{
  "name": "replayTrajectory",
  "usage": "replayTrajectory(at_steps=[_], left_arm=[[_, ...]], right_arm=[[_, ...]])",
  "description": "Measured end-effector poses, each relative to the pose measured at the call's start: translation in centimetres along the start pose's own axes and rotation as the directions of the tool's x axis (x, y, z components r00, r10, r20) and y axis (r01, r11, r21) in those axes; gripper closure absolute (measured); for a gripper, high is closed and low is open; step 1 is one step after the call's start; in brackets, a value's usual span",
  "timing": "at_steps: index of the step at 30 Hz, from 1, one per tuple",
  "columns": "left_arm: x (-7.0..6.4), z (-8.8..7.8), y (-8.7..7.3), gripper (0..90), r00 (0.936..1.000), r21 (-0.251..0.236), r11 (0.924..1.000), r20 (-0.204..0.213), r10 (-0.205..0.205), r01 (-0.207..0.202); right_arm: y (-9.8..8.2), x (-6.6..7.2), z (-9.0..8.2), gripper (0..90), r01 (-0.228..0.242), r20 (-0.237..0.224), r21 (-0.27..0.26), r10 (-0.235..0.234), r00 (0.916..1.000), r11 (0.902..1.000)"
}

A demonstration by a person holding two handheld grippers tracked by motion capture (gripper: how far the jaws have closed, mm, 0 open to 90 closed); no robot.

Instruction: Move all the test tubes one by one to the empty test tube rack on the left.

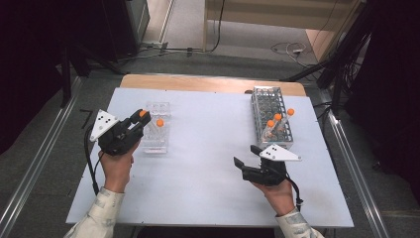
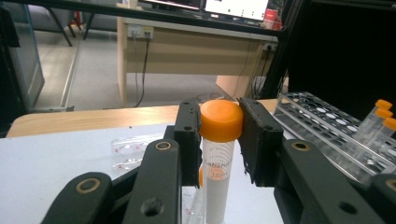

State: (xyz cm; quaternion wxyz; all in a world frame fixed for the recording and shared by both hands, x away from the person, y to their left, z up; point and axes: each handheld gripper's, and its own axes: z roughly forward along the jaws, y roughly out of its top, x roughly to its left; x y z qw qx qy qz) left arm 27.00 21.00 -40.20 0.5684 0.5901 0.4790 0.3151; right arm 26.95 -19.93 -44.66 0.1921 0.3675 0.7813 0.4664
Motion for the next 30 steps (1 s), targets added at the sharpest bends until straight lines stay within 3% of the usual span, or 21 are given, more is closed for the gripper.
replayTrajectory(at_steps=[11, 17, 21, 30], left_arm=[[0.9, 1.0, 0.3, 70.0, 0.9965, 0.003, 0.9995, -0.078, 0.032, -0.032], [0.9, 2.0, 0.0, 69.9, 0.9954, 0.012, 0.9992, -0.087, 0.039, -0.038], [0.7, 2.4, -0.2, 69.9, 0.9917, 0.020, 0.9973, -0.106, 0.072, -0.071], [0.3, 3.0, -1.3, 69.7, 0.9889, 0.060, 0.9933, -0.105, 0.105, -0.099]], right_arm=[[0.0, 0.1, 0.0, 25.2, 0.000, 0.000, 0.000, 0.000, 1.0000, 1.0000], [-0.1, 0.0, 0.1, 25.4, -0.002, -0.001, 0.001, 0.002, 1.0000, 1.0000], [-0.1, 0.0, 0.0, 25.5, -0.005, -0.001, -0.001, 0.005, 1.0000, 1.0000], [-0.1, 0.0, 0.0, 25.6, -0.004, 0.001, 0.001, 0.004, 1.0000, 1.0000]])
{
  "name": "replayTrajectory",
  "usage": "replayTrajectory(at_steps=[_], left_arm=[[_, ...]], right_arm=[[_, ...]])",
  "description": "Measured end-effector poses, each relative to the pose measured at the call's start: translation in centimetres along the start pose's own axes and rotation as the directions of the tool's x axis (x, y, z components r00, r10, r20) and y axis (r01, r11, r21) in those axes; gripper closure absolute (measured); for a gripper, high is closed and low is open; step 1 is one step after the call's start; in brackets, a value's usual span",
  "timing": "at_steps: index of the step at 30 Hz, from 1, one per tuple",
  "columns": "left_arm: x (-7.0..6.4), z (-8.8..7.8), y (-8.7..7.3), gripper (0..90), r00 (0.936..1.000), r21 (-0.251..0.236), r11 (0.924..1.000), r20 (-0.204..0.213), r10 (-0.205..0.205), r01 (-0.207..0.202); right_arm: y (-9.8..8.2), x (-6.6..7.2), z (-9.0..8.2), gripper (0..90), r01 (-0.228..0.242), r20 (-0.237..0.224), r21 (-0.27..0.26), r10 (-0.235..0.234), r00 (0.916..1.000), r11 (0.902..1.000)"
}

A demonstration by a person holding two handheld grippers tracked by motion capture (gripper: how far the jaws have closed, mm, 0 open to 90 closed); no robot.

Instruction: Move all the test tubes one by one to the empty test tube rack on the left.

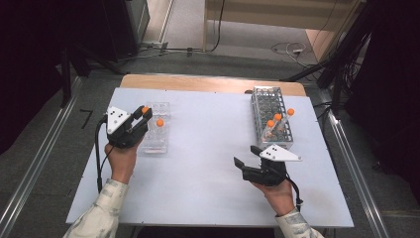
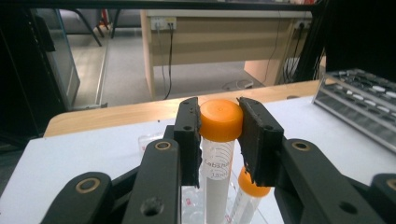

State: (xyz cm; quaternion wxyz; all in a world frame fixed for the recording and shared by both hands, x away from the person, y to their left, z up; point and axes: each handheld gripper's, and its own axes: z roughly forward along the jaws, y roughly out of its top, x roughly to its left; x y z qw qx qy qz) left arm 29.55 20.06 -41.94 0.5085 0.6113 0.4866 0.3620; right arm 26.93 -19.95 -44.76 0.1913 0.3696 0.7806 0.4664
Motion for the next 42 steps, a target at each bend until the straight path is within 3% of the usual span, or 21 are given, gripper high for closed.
replayTrajectory(at_steps=[3, 9, 17, 26, 28, 33, 37, 42], left_arm=[[-0.3, 0.2, -0.7, 69.6, 0.9999, 0.014, 0.9998, -0.005, 0.016, -0.016], [-0.4, 0.4, -1.5, 69.4, 0.9999, 0.029, 0.9995, -0.009, 0.011, -0.011], [-0.5, 0.5, -1.8, 68.6, 0.9999, 0.038, 0.9992, -0.005, 0.016, -0.016], [-0.4, 0.1, -1.6, 63.0, 1.0000, 0.027, 0.9996, 0.000, -0.006, 0.006], [-0.4, -0.2, -1.5, 59.1, 0.9998, 0.025, 0.9995, 0.003, -0.019, 0.019], [-0.4, -1.3, -1.2, 44.2, 0.9927, 0.000, 0.9940, 0.051, -0.109, 0.109], [-1.0, -2.2, -1.2, 34.1, 0.9922, 0.011, 0.9942, 0.064, -0.108, 0.107], [-1.9, -3.5, -1.3, 32.6, 0.9921, -0.002, 0.9961, 0.089, -0.087, 0.088]], right_arm=[[0.0, 0.0, 0.0, 25.6, 0.001, 0.000, 0.001, -0.001, 1.0000, 1.0000], [0.0, 0.1, 0.1, 25.6, 0.005, -0.003, 0.003, -0.005, 1.0000, 1.0000], [-0.1, 0.1, 0.1, 25.7, 0.005, -0.002, 0.005, -0.005, 1.0000, 1.0000], [-0.1, 0.1, 0.1, 25.8, 0.004, 0.001, 0.002, -0.004, 1.0000, 1.0000], [0.0, 0.0, 0.0, 25.9, 0.000, 0.005, -0.002, 0.000, 1.0000, 1.0000], [0.0, -0.5, -0.2, 26.4, -0.011, 0.021, -0.010, 0.012, 0.9997, 0.9999], [0.0, -0.9, -0.4, 26.9, -0.018, 0.040, -0.019, 0.019, 0.9990, 0.9996], [0.0, -1.9, -0.9, 28.0, -0.026, 0.077, -0.035, 0.029, 0.9966, 0.9990]])
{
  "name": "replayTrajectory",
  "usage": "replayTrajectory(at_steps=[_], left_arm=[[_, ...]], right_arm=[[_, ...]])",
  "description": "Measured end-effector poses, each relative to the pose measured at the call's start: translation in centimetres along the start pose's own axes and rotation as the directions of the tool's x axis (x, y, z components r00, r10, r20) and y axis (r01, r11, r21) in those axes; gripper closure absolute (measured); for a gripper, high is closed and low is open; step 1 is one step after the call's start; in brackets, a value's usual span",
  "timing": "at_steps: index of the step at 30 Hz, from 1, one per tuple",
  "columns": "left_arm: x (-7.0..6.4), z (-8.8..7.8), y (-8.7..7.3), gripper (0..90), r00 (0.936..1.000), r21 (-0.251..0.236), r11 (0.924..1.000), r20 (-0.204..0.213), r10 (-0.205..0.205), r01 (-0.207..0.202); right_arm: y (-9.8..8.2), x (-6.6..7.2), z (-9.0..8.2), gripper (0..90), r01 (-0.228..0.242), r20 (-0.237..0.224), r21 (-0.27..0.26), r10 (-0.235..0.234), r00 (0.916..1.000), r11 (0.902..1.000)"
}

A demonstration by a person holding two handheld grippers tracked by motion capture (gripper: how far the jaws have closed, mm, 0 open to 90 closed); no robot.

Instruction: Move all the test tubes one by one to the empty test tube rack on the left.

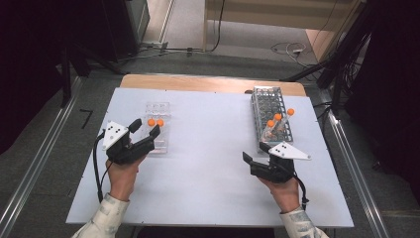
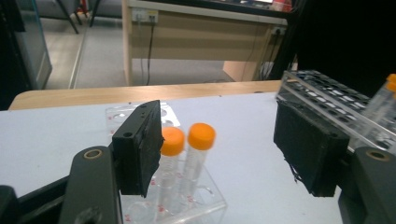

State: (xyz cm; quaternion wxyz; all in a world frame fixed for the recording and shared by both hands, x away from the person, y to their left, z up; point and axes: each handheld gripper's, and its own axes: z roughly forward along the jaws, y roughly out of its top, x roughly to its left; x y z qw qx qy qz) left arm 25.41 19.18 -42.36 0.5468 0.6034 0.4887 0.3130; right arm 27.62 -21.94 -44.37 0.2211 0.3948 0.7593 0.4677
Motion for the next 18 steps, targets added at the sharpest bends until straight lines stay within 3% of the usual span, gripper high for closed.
replayTrajectory(at_steps=[4, 9, 18], left_arm=[[-1.0, -0.8, -0.3, 32.5, 0.9994, 0.002, 0.9997, 0.024, 0.026, -0.026], [-2.4, -1.1, -1.5, 31.0, 0.9971, 0.010, 0.9981, 0.047, 0.060, -0.061], [-3.4, -0.9, -2.9, 30.8, 0.9934, 0.039, 0.9952, 0.075, 0.086, -0.089]], right_arm=[[0.2, -1.4, -0.5, 30.0, -0.015, 0.043, -0.023, 0.016, 0.9990, 0.9996], [0.4, -4.1, -1.3, 32.7, -0.053, 0.128, -0.060, 0.061, 0.9899, 0.9967], [0.7, -9.3, -0.8, 38.4, -0.113, 0.285, -0.101, 0.137, 0.9485, 0.9884]])
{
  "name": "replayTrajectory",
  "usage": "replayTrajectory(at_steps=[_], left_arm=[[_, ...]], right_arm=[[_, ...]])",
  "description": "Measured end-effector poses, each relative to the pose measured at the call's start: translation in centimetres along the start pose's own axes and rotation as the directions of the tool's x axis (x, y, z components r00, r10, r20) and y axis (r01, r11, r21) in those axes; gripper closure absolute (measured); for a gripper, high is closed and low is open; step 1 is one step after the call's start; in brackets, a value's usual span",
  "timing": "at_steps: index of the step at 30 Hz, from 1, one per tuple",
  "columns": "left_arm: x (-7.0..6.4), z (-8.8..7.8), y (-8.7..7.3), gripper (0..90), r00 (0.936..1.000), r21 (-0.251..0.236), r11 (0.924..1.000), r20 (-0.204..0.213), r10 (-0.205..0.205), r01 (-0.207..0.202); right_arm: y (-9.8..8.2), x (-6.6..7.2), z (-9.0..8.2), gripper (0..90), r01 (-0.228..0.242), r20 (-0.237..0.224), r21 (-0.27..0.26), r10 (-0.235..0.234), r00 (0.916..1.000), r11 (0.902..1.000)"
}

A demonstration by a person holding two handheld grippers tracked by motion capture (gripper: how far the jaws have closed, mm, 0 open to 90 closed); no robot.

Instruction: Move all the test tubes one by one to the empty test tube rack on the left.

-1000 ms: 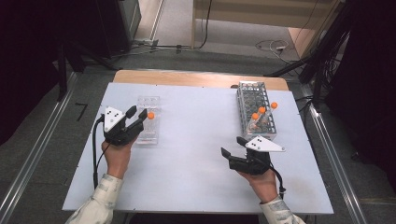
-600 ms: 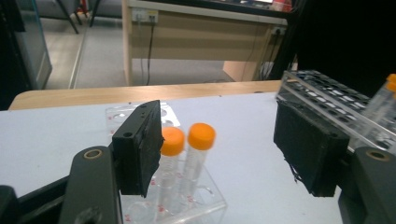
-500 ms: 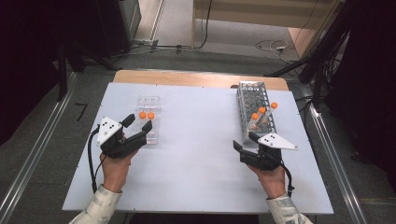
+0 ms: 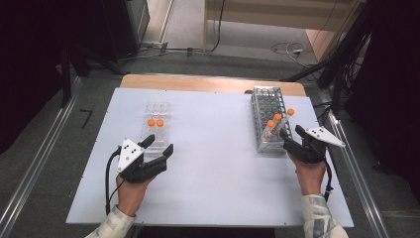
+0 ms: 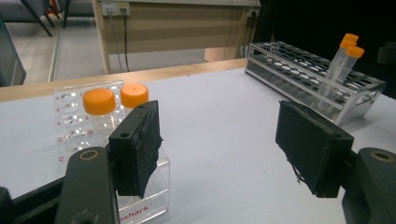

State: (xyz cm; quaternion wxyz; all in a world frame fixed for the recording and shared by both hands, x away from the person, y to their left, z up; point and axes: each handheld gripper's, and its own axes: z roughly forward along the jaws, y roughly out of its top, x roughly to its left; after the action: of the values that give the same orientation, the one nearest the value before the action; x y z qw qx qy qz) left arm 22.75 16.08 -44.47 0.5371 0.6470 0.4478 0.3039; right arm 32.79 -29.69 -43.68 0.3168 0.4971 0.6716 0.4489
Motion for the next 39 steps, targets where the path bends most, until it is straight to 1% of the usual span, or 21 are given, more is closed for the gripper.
replayTrajectory(at_steps=[2, 4, 6, 9, 11, 13, 14, 17, 19, 22, 24, 27, 31, 32, 35, 38, 39], left_arm=[[-0.2, 0.1, -0.2, 30.8, 1.0000, 0.006, 1.0000, 0.006, 0.003, -0.003], [-0.4, 0.2, -0.3, 30.8, 0.9998, 0.013, 0.9999, 0.015, 0.010, -0.010], [-0.6, 0.3, -0.4, 30.8, 0.9996, 0.015, 0.9997, 0.020, 0.019, -0.019], [-0.8, 0.4, -0.5, 30.8, 0.9992, 0.023, 0.9994, 0.031, 0.024, -0.025], [-0.7, 0.4, -0.5, 30.9, 0.9991, 0.022, 0.9995, 0.035, 0.023, -0.023], [-0.7, 0.4, -0.5, 30.9, 0.9991, 0.022, 0.9995, 0.036, 0.023, -0.024], [-0.7, 0.4, -0.5, 30.9, 0.9991, 0.020, 0.9995, 0.036, 0.022, -0.023], [-0.7, 0.3, -0.5, 30.9, 0.9990, 0.018, 0.9996, 0.039, 0.023, -0.023], [-0.7, 0.3, -0.5, 30.9, 0.9990, 0.020, 0.9995, 0.038, 0.023, -0.024], [-0.8, 0.4, -0.5, 30.9, 0.9988, 0.023, 0.9993, 0.040, 0.027, -0.028], [-0.9, 0.4, -0.5, 30.9, 0.9988, 0.021, 0.9994, 0.042, 0.027, -0.028], [-0.9, 0.4, -0.6, 30.9, 0.9984, 0.025, 0.9991, 0.046, 0.032, -0.033], [-0.9, 0.5, -0.6, 30.9, 0.9986, 0.024, 0.9993, 0.046, 0.028, -0.029], [-0.9, 0.5, -0.6, 30.9, 0.9985, 0.024, 0.9992, 0.047, 0.029, -0.030], [-0.9, 0.5, -0.6, 30.9, 0.9985, 0.025, 0.9993, 0.047, 0.027, -0.028], [-1.0, 0.5, -0.6, 30.9, 0.9984, 0.026, 0.9991, 0.046, 0.031, -0.032], [-1.0, 0.5, -0.6, 30.9, 0.9985, 0.027, 0.9991, 0.046, 0.030, -0.031]], right_arm=[[0.2, -0.8, 0.7, 41.7, -0.007, 0.023, -0.005, 0.007, 0.9997, 1.0000], [0.3, -1.5, 1.7, 44.6, -0.020, 0.036, 0.008, 0.020, 0.9992, 0.9998], [0.5, -1.9, 2.5, 46.9, -0.013, 0.049, 0.027, 0.011, 0.9987, 0.9995], [0.7, -2.2, 3.7, 48.1, -0.014, 0.053, 0.046, 0.012, 0.9985, 0.9988], [0.8, -2.5, 4.5, 49.8, -0.024, 0.054, 0.060, 0.020, 0.9983, 0.9979], [0.8, -2.8, 4.9, 53.0, -0.032, 0.061, 0.067, 0.028, 0.9978, 0.9973], [0.8, -2.9, 5.1, 54.2, -0.038, 0.056, 0.064, 0.035, 0.9978, 0.9972], [0.8, -3.2, 5.8, 57.3, -0.034, 0.051, 0.079, 0.030, 0.9982, 0.9963], [0.9, -3.1, 6.0, 57.7, -0.028, 0.041, 0.083, 0.025, 0.9989, 0.9961], [1.0, -2.9, 6.3, 62.4, -0.015, 0.033, 0.094, 0.012, 0.9994, 0.9955], [1.0, -2.7, 6.5, 66.1, -0.003, 0.036, 0.102, 0.000, 0.9994, 0.9948], [1.0, -2.6, 6.7, 70.4, 0.011, 0.034, 0.101, -0.014, 0.9993, 0.9948], [1.2, -2.5, 6.7, 71.5, 0.015, 0.036, 0.097, -0.018, 0.9992, 0.9951], [1.3, -2.5, 6.6, 71.5, 0.022, 0.034, 0.093, -0.025, 0.9991, 0.9954], [1.7, -2.5, 6.1, 71.6, 0.018, 0.033, 0.069, -0.020, 0.9993, 0.9975], [2.6, -2.4, 5.4, 71.8, 0.019, 0.029, 0.047, -0.021, 0.9993, 0.9987], [3.1, -2.3, 4.9, 71.9, 0.024, 0.028, 0.030, -0.025, 0.9993, 0.9993]])
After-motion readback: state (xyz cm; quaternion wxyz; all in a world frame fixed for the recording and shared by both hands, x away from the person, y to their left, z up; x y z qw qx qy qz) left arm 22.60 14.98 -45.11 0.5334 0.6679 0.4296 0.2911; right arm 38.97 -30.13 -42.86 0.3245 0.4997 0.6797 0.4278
